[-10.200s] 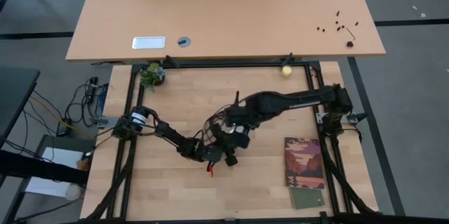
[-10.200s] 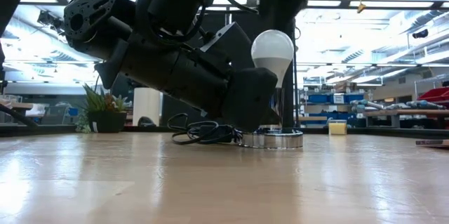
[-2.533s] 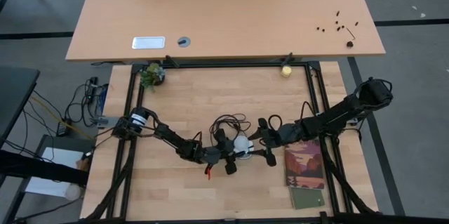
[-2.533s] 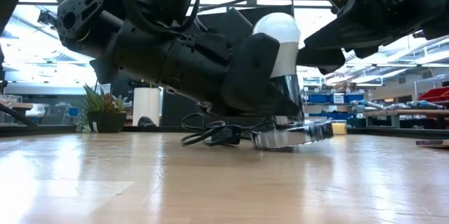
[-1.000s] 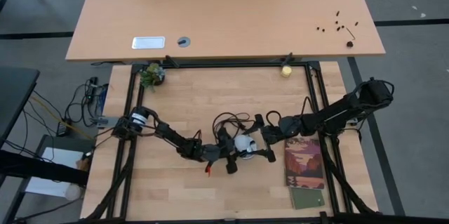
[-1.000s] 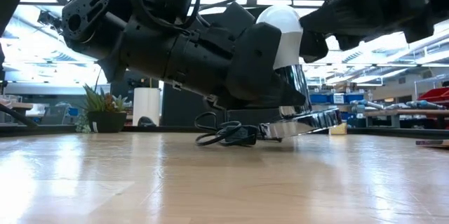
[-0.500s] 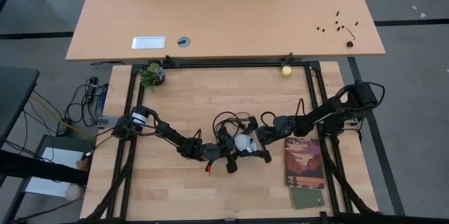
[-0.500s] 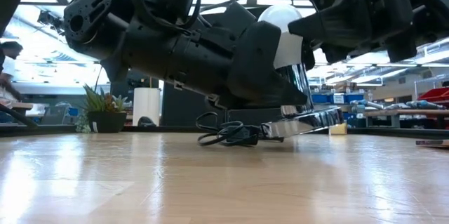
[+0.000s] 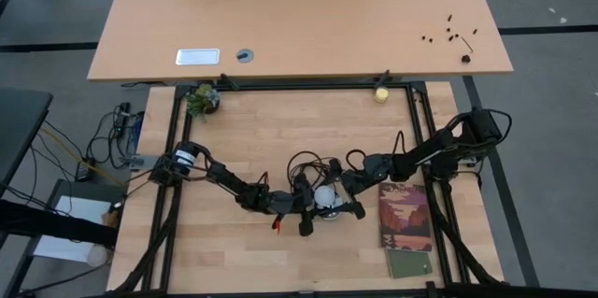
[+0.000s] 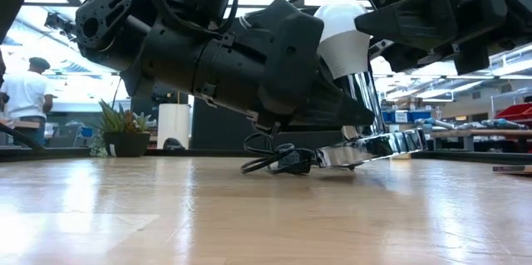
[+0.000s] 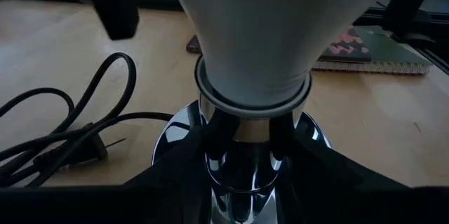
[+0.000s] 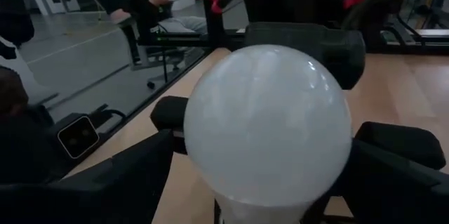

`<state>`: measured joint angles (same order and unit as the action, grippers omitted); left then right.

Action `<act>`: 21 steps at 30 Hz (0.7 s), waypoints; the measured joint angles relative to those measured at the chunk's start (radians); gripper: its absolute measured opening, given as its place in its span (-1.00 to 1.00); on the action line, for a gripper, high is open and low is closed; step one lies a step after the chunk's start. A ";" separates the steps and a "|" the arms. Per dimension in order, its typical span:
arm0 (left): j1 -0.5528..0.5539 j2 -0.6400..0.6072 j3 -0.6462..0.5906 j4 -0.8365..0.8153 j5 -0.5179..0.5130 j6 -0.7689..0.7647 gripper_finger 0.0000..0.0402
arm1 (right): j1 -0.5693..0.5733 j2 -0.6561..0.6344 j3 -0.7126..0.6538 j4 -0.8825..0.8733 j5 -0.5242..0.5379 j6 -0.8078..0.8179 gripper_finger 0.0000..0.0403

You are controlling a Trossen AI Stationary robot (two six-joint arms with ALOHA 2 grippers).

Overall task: Screw lightbulb
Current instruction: Insert the white lightbulb into the silver lamp

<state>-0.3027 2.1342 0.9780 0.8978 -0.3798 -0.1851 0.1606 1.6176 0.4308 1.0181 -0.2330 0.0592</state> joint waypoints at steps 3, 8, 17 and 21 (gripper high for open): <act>0.000 0.000 0.000 0.000 0.000 -0.001 -0.11 | -0.002 0.000 0.020 -0.009 0.000 -0.008 0.85; 0.000 0.000 0.000 0.000 -0.002 -0.002 -0.11 | -0.004 0.000 0.042 -0.023 0.011 -0.031 0.79; 0.000 0.000 0.000 0.000 -0.014 -0.002 -0.11 | -0.005 0.000 0.053 -0.077 0.029 -0.045 0.43; 0.000 -0.001 0.000 0.001 -0.015 -0.002 -0.11 | -0.005 0.000 0.053 -0.076 0.034 -0.045 0.32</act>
<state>-0.3027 2.1334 0.9780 0.8986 -0.3946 -0.1875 0.1555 1.6178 0.4839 0.9417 -0.1988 0.0147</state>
